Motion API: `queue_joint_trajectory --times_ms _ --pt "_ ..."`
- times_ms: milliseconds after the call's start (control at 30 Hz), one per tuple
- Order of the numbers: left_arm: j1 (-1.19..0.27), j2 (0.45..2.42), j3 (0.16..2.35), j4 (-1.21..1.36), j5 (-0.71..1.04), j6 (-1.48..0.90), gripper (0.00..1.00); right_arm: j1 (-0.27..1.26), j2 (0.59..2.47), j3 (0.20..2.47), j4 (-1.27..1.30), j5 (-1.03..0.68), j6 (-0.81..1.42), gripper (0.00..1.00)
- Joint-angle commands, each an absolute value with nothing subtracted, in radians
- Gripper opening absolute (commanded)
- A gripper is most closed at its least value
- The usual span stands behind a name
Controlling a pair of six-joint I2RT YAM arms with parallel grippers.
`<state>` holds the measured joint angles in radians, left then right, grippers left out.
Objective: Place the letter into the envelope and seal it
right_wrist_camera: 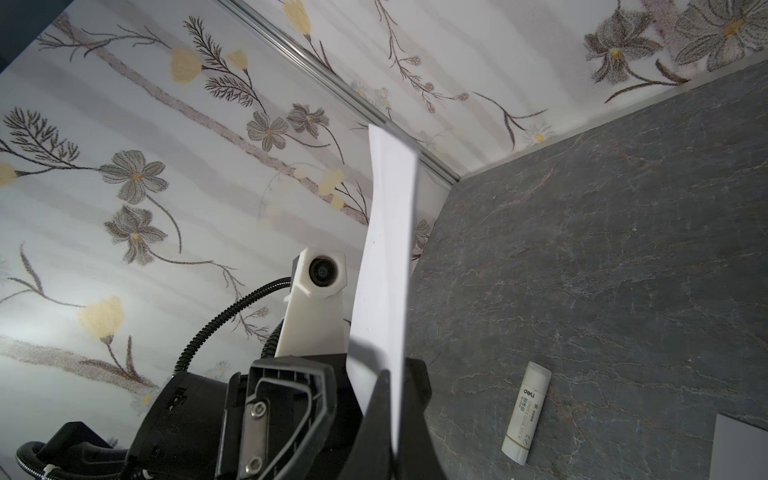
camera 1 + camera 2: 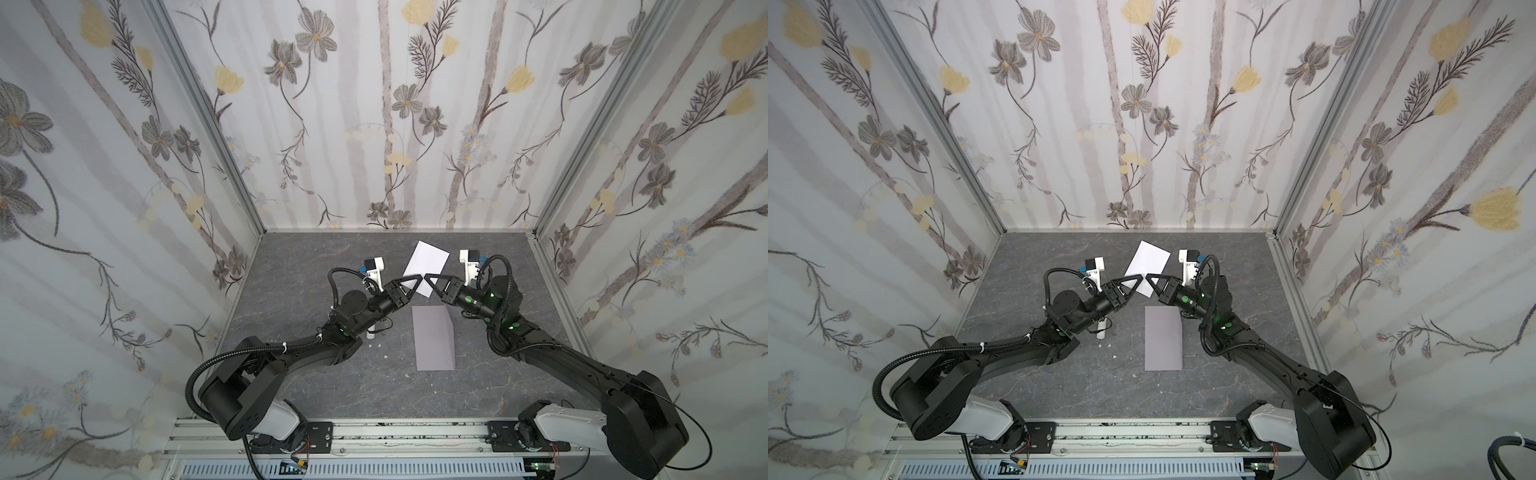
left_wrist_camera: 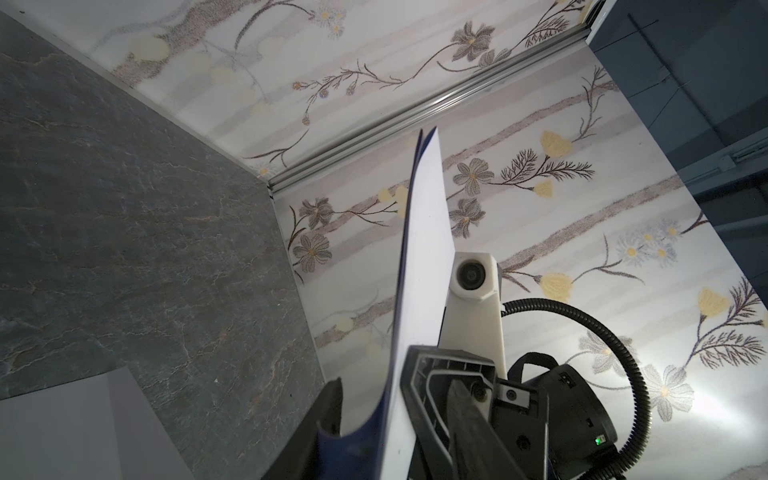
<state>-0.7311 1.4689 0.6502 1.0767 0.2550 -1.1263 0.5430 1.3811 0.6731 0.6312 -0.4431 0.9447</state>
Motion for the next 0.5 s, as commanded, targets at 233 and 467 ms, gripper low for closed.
queue_joint_trajectory --times_ms 233,467 --pt "-0.73 1.48 0.652 1.163 0.256 -1.147 0.22 0.545 1.39 0.68 0.688 -0.456 0.962 0.0" --pt "-0.725 1.482 0.65 1.163 0.27 -1.143 0.0 0.537 1.369 0.677 0.676 -0.462 0.947 0.32"
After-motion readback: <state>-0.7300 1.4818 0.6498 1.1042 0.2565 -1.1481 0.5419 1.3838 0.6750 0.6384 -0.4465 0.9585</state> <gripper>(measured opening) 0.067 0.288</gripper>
